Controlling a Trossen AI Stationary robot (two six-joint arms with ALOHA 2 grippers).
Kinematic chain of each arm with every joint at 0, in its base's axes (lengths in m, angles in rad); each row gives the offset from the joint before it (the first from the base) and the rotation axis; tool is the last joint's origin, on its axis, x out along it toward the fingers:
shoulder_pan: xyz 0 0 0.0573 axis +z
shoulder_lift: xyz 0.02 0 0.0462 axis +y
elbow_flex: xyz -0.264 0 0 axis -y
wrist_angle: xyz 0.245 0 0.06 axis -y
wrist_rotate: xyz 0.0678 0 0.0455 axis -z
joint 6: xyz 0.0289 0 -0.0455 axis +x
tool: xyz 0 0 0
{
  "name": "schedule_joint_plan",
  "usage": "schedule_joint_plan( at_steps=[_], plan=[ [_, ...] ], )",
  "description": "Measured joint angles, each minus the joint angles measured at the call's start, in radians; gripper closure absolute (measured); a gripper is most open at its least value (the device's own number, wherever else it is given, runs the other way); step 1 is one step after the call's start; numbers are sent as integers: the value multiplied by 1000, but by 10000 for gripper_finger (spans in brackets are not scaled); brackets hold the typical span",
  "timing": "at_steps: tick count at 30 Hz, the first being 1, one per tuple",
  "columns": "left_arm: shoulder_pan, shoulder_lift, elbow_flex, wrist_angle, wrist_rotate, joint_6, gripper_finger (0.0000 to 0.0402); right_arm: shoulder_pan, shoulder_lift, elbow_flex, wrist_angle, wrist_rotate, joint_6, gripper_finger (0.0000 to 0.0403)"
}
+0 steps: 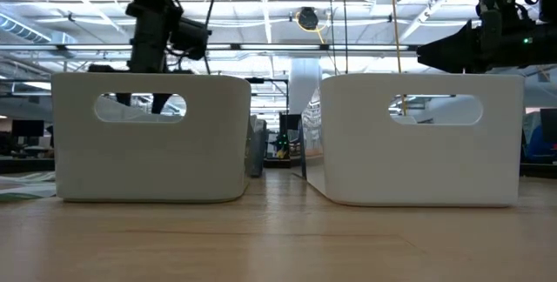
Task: Pick & Place First Aid Supplies
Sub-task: Put the gray pad into the left black bin
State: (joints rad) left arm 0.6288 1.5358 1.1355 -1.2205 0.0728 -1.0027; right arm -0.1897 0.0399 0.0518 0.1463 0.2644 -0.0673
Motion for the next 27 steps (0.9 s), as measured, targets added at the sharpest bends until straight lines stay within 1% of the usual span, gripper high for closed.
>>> schedule_joint_plan(
  at_steps=[3, 6, 9, 11, 19, 27],
  plan=[
    [13, -40, -53, 2, -1, -37, 173, 0, 0, 0, 0, 51, 0, 124],
    [22, -62, -90, -2, -2, -64, 173, 0, 0, 0, 0, 78, 0, 124],
    [24, -69, -96, 2, -6, -74, 170, 0, 0, 0, 0, 81, -1, 124],
    [24, -67, -101, 17, -29, -72, 166, 0, 0, 0, 0, 80, 0, 124],
    [42, -41, -162, 157, -79, -56, 148, 0, 0, 0, -1, 76, 0, 124],
    [51, 5, -243, 261, -91, -58, 146, 0, 0, 0, -1, 75, 0, 124]
  ],
)
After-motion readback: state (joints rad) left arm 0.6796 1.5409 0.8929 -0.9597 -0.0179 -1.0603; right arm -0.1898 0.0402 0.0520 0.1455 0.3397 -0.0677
